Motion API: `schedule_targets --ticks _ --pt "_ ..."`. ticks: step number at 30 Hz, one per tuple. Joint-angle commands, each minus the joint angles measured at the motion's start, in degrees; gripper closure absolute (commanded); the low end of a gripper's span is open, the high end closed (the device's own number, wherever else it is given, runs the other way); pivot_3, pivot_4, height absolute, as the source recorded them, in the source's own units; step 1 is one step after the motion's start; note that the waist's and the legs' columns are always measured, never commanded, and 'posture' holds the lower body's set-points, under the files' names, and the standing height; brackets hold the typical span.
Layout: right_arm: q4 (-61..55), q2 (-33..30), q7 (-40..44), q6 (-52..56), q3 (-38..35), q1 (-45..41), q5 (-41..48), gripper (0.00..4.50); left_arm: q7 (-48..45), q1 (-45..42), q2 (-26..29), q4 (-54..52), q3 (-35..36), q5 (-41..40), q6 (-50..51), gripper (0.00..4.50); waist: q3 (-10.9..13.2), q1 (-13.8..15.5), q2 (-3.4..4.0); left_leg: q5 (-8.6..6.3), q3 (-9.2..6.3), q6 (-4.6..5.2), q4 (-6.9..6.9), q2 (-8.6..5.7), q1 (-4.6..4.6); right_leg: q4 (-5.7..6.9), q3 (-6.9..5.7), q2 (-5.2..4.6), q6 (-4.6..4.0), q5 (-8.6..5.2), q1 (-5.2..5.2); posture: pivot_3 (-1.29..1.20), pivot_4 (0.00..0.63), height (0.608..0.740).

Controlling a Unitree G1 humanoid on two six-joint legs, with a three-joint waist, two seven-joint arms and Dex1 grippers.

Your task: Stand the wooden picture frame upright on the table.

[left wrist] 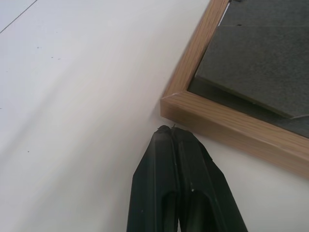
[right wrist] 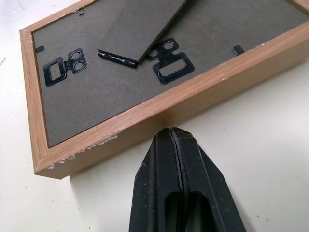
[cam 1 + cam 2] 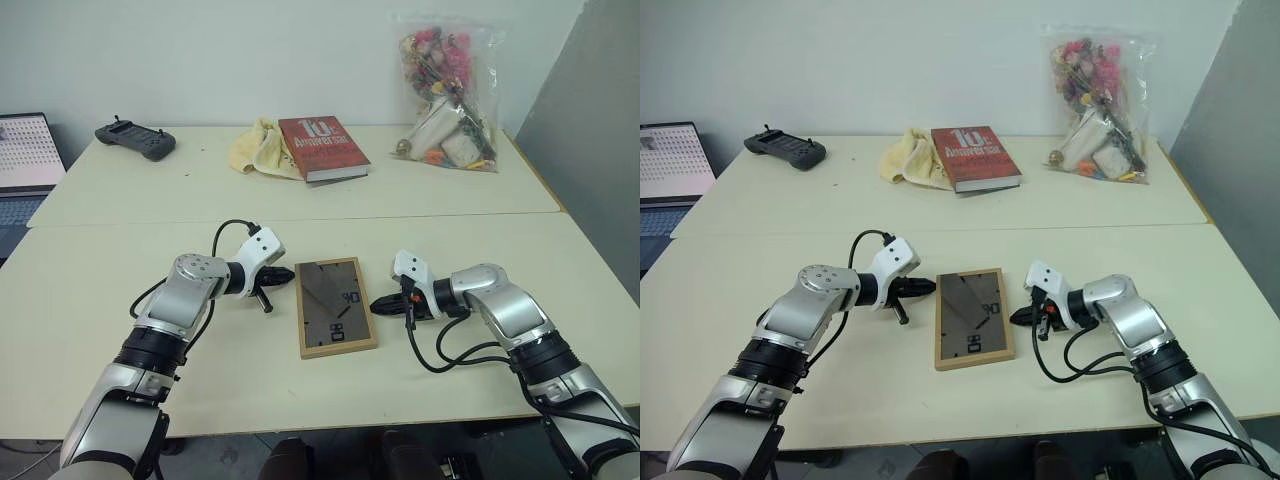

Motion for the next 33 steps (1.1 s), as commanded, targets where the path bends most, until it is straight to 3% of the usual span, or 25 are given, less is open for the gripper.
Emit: schedule_targets --ticks 1,4,10,12,15,22,26,33 --pt "-0.4 -0.6 -4.3 -1.7 -3.5 0.0 -0.6 4.5 -0.9 0.8 2.4 -2.7 5.0 -3.2 3.7 4.49 0.0 0.0 0.0 0.0 0.0 0.0 0.0 0.0 0.0 0.0 0.0 0.0 0.0 0.0 0.0 0.0 0.15 0.74" --pt "-1.9 -1.7 -4.7 -1.7 -4.0 1.0 -0.4 4.5 -6.8 4.6 6.1 -10.0 9.8 -11.6 14.8 4.49 0.0 -0.2 0.0 0.0 0.01 -0.01 0.0 0.01 -0.01 0.0 0.02 0.0 0.0 0.0 -0.03 0.0 0.15 0.74" --pt "-5.2 -1.6 -6.0 -1.3 -4.7 3.3 0.4 4.5 -16.5 14.5 16.3 -24.0 18.7 -31.4 39.4 3.45 0.0 -0.4 0.02 0.0 0.0 0.0 -0.04 0.04 -0.03 -0.05 0.06 0.02 -0.02 -0.02 -0.07 0.0 0.15 0.74" --pt "-5.4 -1.0 -6.9 -1.2 -4.9 3.2 0.4 4.5 -16.7 14.0 16.9 -22.7 21.5 -37.6 50.0 3.04 0.0 -0.2 0.02 -0.01 -0.01 0.02 -0.04 0.04 0.01 0.0 0.03 0.02 -0.01 -0.03 -0.03 0.0 0.15 0.74" --pt "-5.5 -1.4 -6.8 -3.4 -3.0 3.7 -1.5 4.5 -11.9 12.8 11.8 -19.1 25.2 -41.3 60.4 2.33 0.0 0.2 0.03 -0.02 -0.19 0.03 -0.01 -0.01 0.06 0.04 -0.13 0.02 0.0 -0.03 0.09 0.0 0.15 0.74" --pt "-5.6 -1.3 -7.8 -5.9 -0.9 4.2 -4.0 4.5 -2.1 14.6 1.0 -18.5 29.6 -43.8 65.8 0.81 0.0 -0.1 -0.02 0.01 -0.2 -0.02 0.01 -0.01 0.08 -0.01 -0.06 0.0 -0.01 -0.03 0.13 0.0 0.15 0.74" --pt "-5.3 -0.7 -8.0 -6.9 0.1 4.1 -5.0 4.5 0.8 16.3 -2.3 -18.3 29.1 -43.8 65.2 0.02 0.0 -0.1 -0.02 0.01 -0.2 -0.03 -0.01 0.0 0.13 0.01 -0.04 0.01 -0.02 -0.02 0.14 0.0 0.15 0.74" --pt "-4.1 1.5 -8.5 -7.3 1.4 2.9 -5.7 4.5 2.0 19.4 -3.5 -17.4 24.7 -43.1 61.9 0.02 -0.1 -0.3 0.0 0.12 -0.21 -0.23 -0.08 0.0 0.25 0.02 0.04 0.03 -0.03 -0.03 0.14 0.0 0.15 0.74"
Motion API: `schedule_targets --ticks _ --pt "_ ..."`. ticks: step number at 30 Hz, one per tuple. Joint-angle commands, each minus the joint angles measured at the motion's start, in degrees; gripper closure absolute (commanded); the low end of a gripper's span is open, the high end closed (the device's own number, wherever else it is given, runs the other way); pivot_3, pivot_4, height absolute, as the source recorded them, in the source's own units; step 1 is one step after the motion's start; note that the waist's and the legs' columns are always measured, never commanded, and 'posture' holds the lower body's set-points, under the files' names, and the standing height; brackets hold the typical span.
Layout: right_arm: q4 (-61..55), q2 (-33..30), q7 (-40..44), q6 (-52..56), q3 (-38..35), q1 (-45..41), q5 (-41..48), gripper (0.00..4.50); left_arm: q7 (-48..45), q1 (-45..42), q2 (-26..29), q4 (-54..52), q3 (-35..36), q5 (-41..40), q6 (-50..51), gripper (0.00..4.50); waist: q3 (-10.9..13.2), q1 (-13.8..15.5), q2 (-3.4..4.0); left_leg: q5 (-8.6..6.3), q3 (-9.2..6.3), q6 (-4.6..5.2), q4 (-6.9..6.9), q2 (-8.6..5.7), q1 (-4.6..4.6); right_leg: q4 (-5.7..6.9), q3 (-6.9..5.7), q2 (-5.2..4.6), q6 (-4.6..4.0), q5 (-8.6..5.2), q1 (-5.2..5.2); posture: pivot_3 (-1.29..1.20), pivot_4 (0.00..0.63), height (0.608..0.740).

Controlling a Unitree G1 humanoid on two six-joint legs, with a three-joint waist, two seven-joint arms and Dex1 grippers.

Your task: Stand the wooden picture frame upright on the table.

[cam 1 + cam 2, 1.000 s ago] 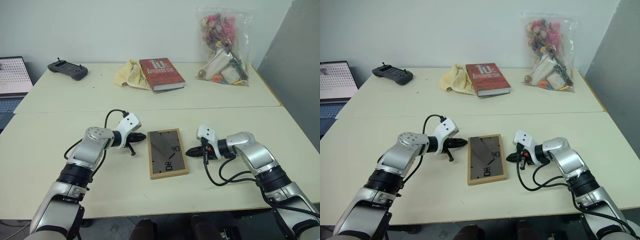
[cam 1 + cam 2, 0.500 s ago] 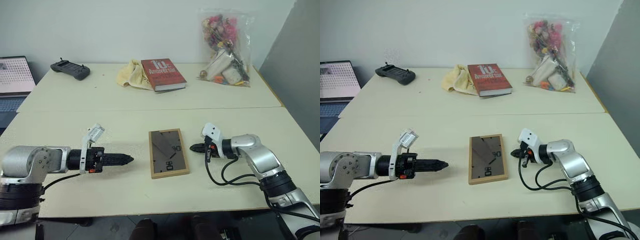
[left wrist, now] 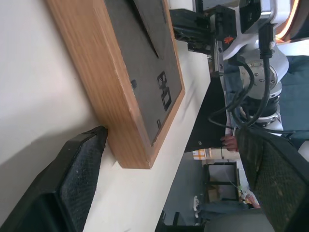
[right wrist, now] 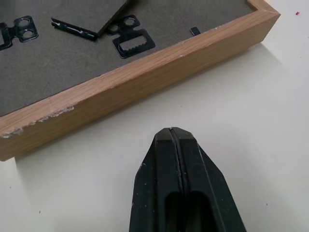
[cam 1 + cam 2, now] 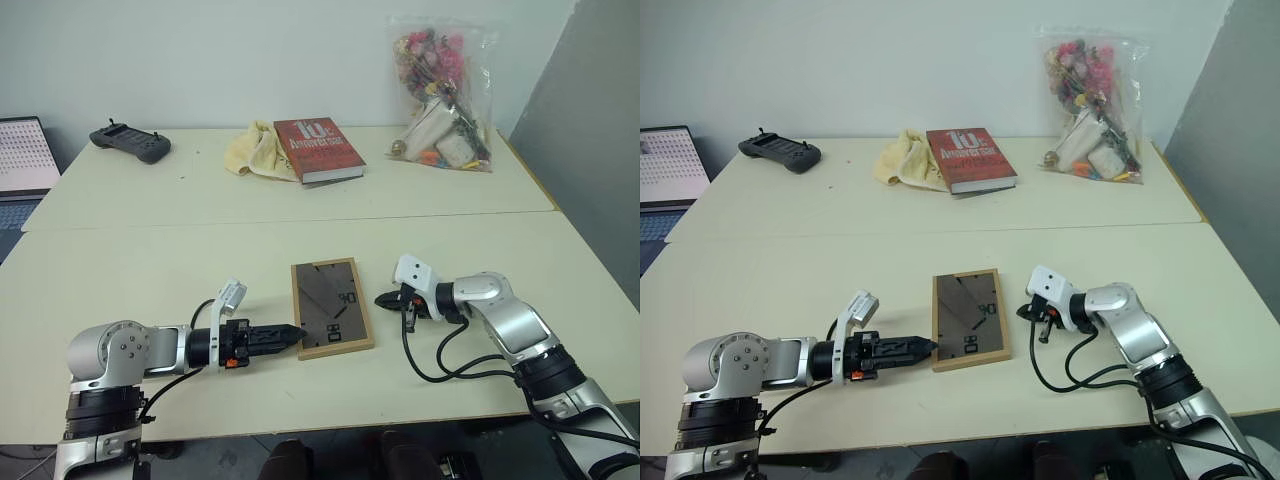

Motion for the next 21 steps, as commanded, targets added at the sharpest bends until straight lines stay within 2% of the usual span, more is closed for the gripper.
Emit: schedule_targets --ticks 1,7,13,16,21 --pt "-0.1 1.4 -0.3 -1.0 1.2 -1.5 -0.8 4.5 1.2 1.2 -0.3 2.4 -3.3 1.8 -3.9 0.02 0.0 0.1 0.04 0.0 0.0 0.0 0.0 0.0 0.01 0.0 0.0 0.0 0.0 0.0 0.01 0.0 0.15 0.74" --pt "0.6 4.6 -0.2 -0.7 2.5 -2.4 -1.1 4.5 1.8 -1.9 -2.7 8.4 -6.9 3.2 -9.9 0.02 -0.4 1.2 0.4 -0.11 0.01 0.2 -0.01 -0.11 0.2 -0.01 0.0 -0.09 0.0 0.0 0.24 0.0 0.15 0.74" --pt "1.2 6.3 -1.0 -0.6 2.7 -2.6 -1.6 4.5 1.1 -3.3 -3.9 7.3 -8.5 1.4 -10.8 0.02 -0.4 1.8 0.42 -0.13 -0.04 0.22 0.0 -0.14 0.66 -0.09 -0.03 -0.1 0.01 0.0 0.74 0.0 0.15 0.74" --pt "1.9 5.6 -1.2 -1.1 2.0 -2.2 -1.7 4.5 -0.7 -2.4 -3.0 5.1 -8.7 -0.1 -11.6 0.46 -0.4 1.8 0.42 -0.13 -0.07 0.21 0.0 -0.15 0.65 -0.11 -0.04 -0.12 0.01 -0.01 0.74 0.0 0.15 0.74" --pt "2.4 4.1 -1.4 -2.2 1.7 -1.2 -1.8 4.5 -0.6 -2.6 -2.5 5.4 -7.8 -1.3 -11.2 1.55 -0.3 1.6 0.37 -0.13 -0.07 0.21 -0.03 -0.14 0.64 -0.13 -0.03 -0.11 0.01 -0.01 0.7 0.0 0.15 0.74"
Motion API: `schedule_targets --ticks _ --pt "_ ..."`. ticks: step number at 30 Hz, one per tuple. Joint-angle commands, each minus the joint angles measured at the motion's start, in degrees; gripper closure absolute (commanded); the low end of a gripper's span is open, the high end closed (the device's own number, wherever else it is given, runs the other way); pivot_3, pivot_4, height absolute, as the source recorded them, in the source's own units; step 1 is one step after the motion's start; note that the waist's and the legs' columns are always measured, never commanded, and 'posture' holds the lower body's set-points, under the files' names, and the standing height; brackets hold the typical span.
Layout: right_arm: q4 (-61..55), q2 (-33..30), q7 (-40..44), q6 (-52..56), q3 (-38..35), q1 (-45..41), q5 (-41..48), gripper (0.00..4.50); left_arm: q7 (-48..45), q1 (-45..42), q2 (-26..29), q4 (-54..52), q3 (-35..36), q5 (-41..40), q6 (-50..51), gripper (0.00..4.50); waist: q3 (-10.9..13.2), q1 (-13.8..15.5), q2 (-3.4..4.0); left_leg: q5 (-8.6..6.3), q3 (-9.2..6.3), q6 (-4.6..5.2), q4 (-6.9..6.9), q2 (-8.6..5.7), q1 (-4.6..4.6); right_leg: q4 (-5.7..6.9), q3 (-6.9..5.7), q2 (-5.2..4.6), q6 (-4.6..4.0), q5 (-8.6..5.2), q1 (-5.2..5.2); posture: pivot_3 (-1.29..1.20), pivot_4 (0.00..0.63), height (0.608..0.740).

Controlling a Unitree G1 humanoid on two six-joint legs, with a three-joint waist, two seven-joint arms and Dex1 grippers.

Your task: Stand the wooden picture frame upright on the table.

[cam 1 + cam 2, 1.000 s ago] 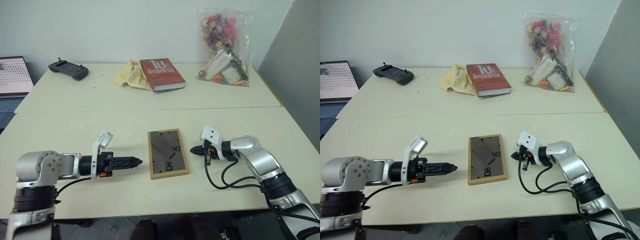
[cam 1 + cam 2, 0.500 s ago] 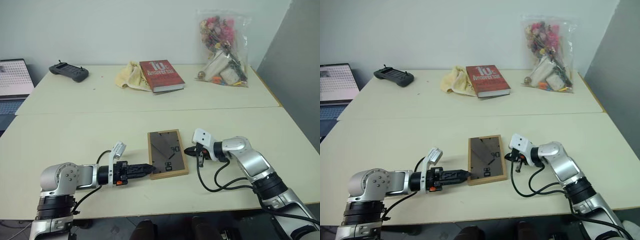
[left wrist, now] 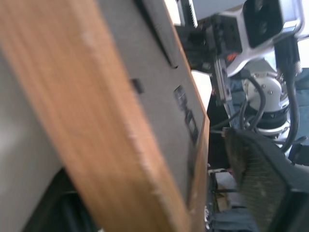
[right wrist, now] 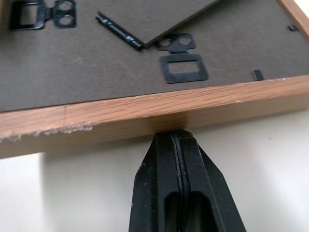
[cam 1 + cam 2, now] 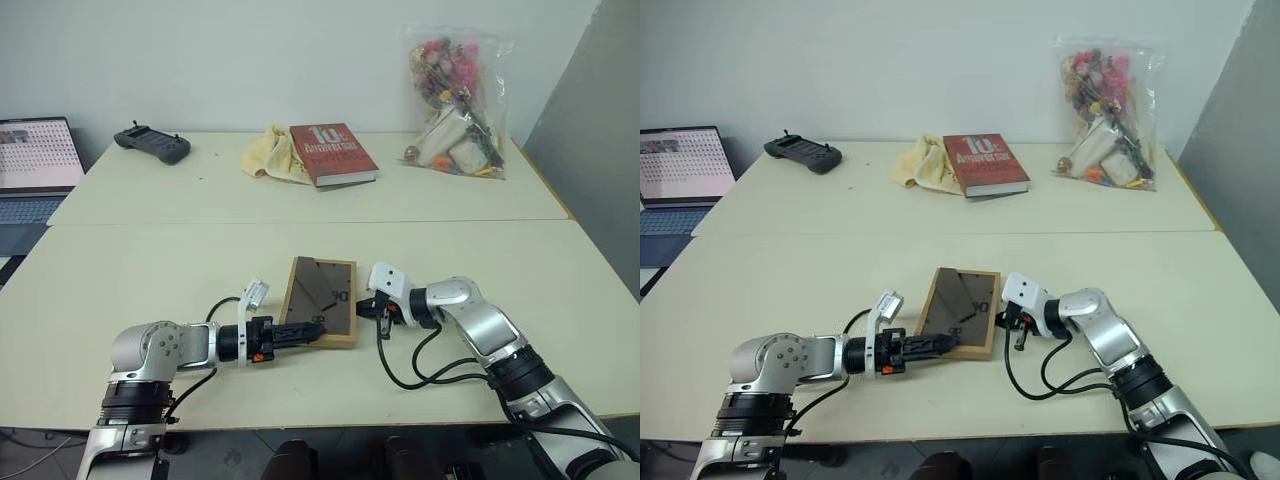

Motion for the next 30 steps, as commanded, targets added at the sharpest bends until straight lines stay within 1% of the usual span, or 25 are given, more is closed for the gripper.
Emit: schedule_targets --ticks 1,2,7,9,10,12,14,15,18,20,23,27,30 --pt "0.2 -1.2 -0.5 -1.3 -1.5 0.2 -0.3 4.5 0.0 -0.9 0.3 0.0 1.1 -1.3 0.2 1.71 0.0 0.0 -0.03 0.0 0.0 0.0 0.0 0.0 0.0 0.0 0.0 0.01 0.0 0.0 -0.01 0.0 0.15 0.74" --pt "0.4 -1.5 -0.7 -1.4 -1.6 0.3 -0.3 4.5 0.3 -1.4 0.1 0.8 1.8 -1.5 0.5 1.99 0.0 0.0 -0.03 0.0 0.0 0.0 -0.01 0.01 -0.01 0.0 0.0 0.01 0.0 0.0 -0.01 0.0 0.15 0.74" --pt "0.7 -3.3 -2.2 -2.9 -3.6 1.0 -0.7 4.5 2.0 -2.8 -0.8 1.3 4.4 -3.3 2.2 2.99 0.0 0.0 -0.05 -0.01 -0.01 0.01 -0.02 0.01 -0.01 -0.01 -0.01 0.01 0.0 0.0 -0.01 0.0 0.15 0.74" --pt "0.5 -5.5 -2.7 -3.6 -5.9 1.0 -0.5 4.5 3.3 -4.1 -1.3 0.3 5.7 -4.0 2.6 3.18 0.0 0.0 -0.05 -0.01 -0.02 0.01 -0.02 0.0 -0.02 -0.01 -0.01 0.01 0.01 0.0 -0.01 0.0 0.15 0.74" --pt "0.3 -6.4 -2.8 -3.9 -6.8 0.8 -0.2 4.5 4.0 -4.7 -1.6 0.0 6.2 -4.2 2.8 3.18 0.1 0.1 -0.07 -0.01 -0.02 0.01 -0.02 0.0 -0.03 -0.02 -0.02 0.0 0.01 0.0 -0.01 0.0 0.15 0.74" --pt "-0.8 -8.1 -2.1 0.1 -12.1 -1.9 4.1 4.5 5.7 -6.7 -1.9 -1.6 8.6 -5.2 2.7 3.18 0.2 0.2 -0.15 -0.01 -0.03 0.01 -0.01 -0.02 -0.08 -0.02 -0.03 -0.02 0.01 0.0 -0.03 0.0 0.15 0.74" --pt "-2.1 -8.3 -1.8 4.1 -15.8 -4.1 7.8 4.15 7.2 -8.0 -2.1 -2.4 10.6 -6.1 3.0 3.18 0.2 0.0 -0.2 0.0 -0.04 0.01 0.0 -0.01 -0.13 0.0 -0.04 -0.01 0.0 0.0 -0.08 0.0 0.15 0.74" --pt "-3.4 -8.1 -0.9 9.1 -18.5 -6.5 12.0 4.0 7.5 -8.7 -1.9 -3.3 11.1 -6.3 2.1 3.18 0.2 -0.1 -0.2 0.0 -0.04 0.0 -0.01 0.0 -0.16 0.01 -0.03 0.0 0.0 0.0 -0.15 0.0 0.15 0.74" --pt "-5.7 -6.9 -0.1 20.9 -24.3 -12.7 21.7 3.18 9.0 -10.8 -2.2 -5.3 12.9 -6.9 0.0 3.18 0.2 -0.8 -0.2 0.01 -0.04 -0.03 -0.07 0.05 -0.18 0.03 0.03 0.08 -0.02 0.0 -0.27 0.0 0.15 0.74" --pt "-5.9 -5.7 -1.1 24.1 -25.7 -15.5 24.6 2.68 10.1 -11.7 -2.8 -6.2 13.4 -7.0 -1.3 3.18 0.2 -1.1 -0.2 0.12 -0.04 -0.2 -0.07 0.08 -0.22 0.02 0.03 0.1 -0.07 -0.03 -0.32 0.0 0.15 0.74" --pt "-5.7 -3.1 -2.8 27.0 -26.4 -19.6 27.7 1.96 11.6 -12.1 -3.5 -8.0 12.9 -6.8 -2.7 3.18 0.2 -1.3 -0.2 0.11 -0.03 -0.2 -0.08 0.09 -0.29 -0.02 0.05 0.11 -0.07 -0.03 -0.38 0.0 0.15 0.74" --pt "-4.0 0.9 -4.6 25.2 -22.7 -23.0 26.3 1.02 13.5 -12.5 -4.3 -10.0 13.1 -8.0 -3.6 3.18 0.2 -1.4 -0.2 0.11 0.0 -0.2 -0.05 0.07 -0.77 0.06 0.04 0.08 -0.07 -0.02 -0.79 0.0 0.15 0.74" --pt "-1.2 3.7 -5.5 22.6 -20.4 -24.8 24.9 0.43 13.7 -12.1 -4.2 -11.2 12.4 -8.1 -4.4 3.18 0.2 -1.4 -0.2 0.12 -0.01 -0.2 -0.03 0.07 -0.82 0.06 0.02 0.07 -0.07 -0.02 -0.82 0.0 0.15 0.74"
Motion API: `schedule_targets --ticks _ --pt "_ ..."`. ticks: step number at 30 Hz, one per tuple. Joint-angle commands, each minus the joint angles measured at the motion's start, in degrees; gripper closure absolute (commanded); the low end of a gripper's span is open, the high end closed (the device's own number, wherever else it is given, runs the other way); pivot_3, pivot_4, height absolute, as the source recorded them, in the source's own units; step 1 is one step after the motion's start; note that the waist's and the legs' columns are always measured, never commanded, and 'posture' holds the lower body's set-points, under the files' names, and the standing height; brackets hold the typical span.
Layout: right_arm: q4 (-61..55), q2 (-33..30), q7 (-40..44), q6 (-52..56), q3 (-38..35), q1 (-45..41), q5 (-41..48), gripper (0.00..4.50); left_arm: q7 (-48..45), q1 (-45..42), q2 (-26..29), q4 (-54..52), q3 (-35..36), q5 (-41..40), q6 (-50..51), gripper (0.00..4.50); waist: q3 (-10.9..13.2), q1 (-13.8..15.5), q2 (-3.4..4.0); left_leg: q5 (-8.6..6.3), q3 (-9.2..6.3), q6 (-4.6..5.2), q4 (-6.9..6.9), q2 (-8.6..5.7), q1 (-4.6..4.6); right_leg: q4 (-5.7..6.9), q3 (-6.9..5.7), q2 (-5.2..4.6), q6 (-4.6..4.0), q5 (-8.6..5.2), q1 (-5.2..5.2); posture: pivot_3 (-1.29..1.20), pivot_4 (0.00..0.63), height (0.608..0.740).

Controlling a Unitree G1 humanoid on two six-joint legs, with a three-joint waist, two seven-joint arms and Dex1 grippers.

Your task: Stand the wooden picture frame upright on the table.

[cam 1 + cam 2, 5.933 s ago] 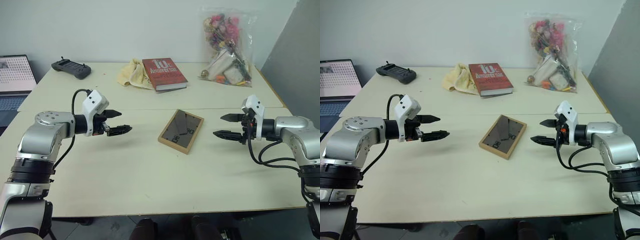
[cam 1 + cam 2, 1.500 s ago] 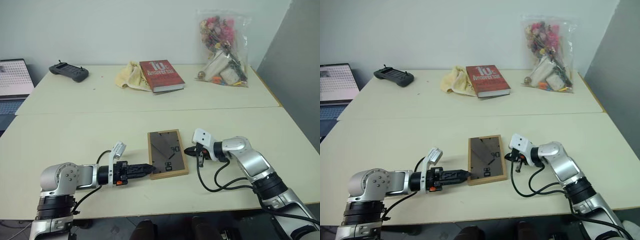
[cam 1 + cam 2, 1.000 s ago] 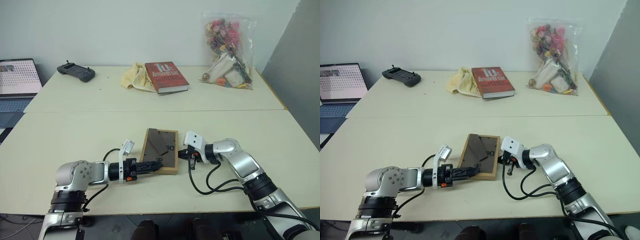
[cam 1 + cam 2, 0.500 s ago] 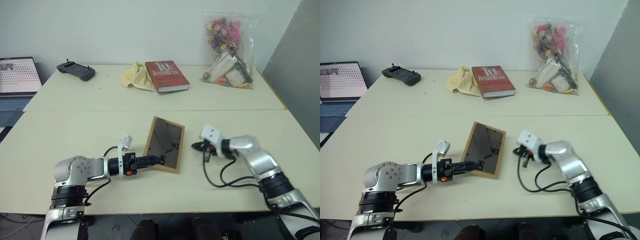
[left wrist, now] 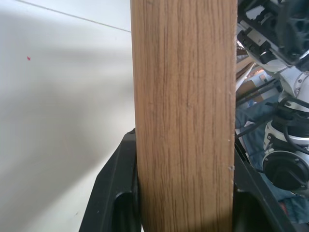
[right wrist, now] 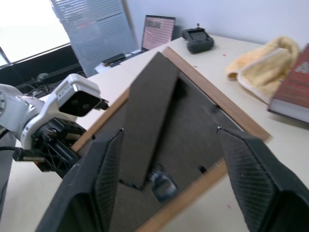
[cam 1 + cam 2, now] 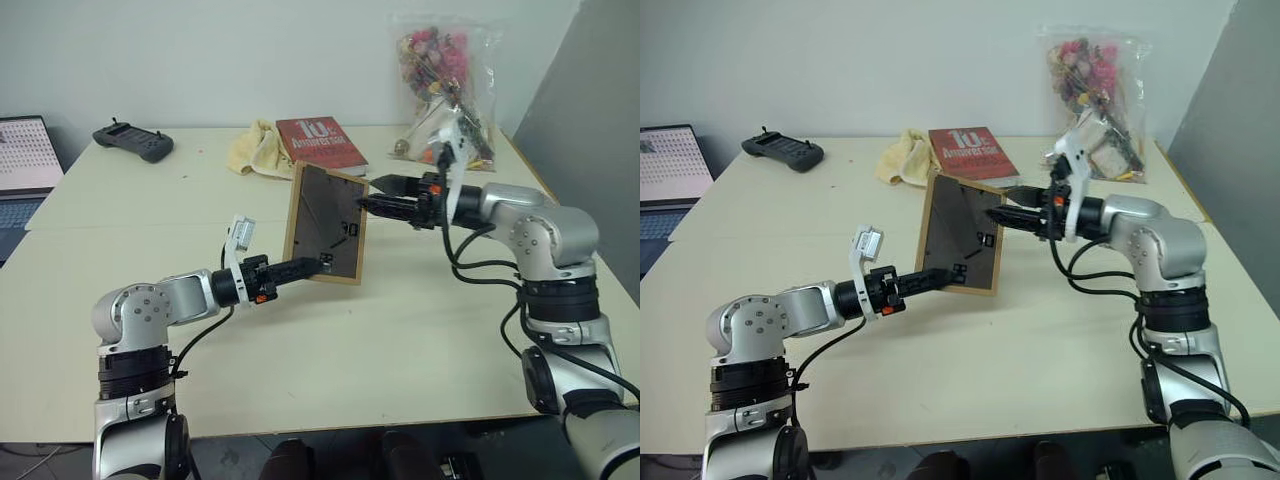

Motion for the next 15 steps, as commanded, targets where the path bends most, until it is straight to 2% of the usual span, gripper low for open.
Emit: schedule_targets --ticks 1,5,10,15 --pt "2.5 2.5 -1.3 -4.0 2.3 -2.9 -1.5 0.17 0.4 -1.0 -0.2 -3.7 0.9 -2.3 -2.1 3.18 0.0 0.0 0.0 0.0 0.01 0.0 0.0 0.0 0.0 0.0 0.0 0.0 0.0 0.0 0.0 0.0 0.15 0.74" --pt "5.7 4.9 -2.1 -9.7 7.1 -3.6 -6.0 0.06 1.8 -0.9 -0.5 -4.2 1.2 -2.8 -1.8 3.18 0.0 0.1 0.0 0.01 0.01 -0.01 0.0 -0.01 -0.02 -0.01 -0.02 -0.02 0.0 0.0 -0.01 0.0 0.15 0.74" --pt "-0.4 6.9 1.3 -5.6 6.2 -2.7 0.1 0.06 3.0 0.1 0.2 -4.6 2.0 -3.4 -1.8 3.18 0.0 0.0 0.0 0.02 0.0 -0.04 0.0 -0.01 -0.09 0.0 -0.02 -0.02 0.01 0.01 -0.09 0.0 0.15 0.74" --pt "-6.8 3.3 4.9 -2.7 6.8 0.5 3.2 0.06 3.3 1.2 1.1 -5.3 2.5 -4.3 -1.7 3.18 0.0 0.1 0.0 0.02 -0.03 -0.04 0.01 -0.01 -0.12 -0.03 -0.04 -0.03 0.01 0.01 -0.09 0.0 0.15 0.74"
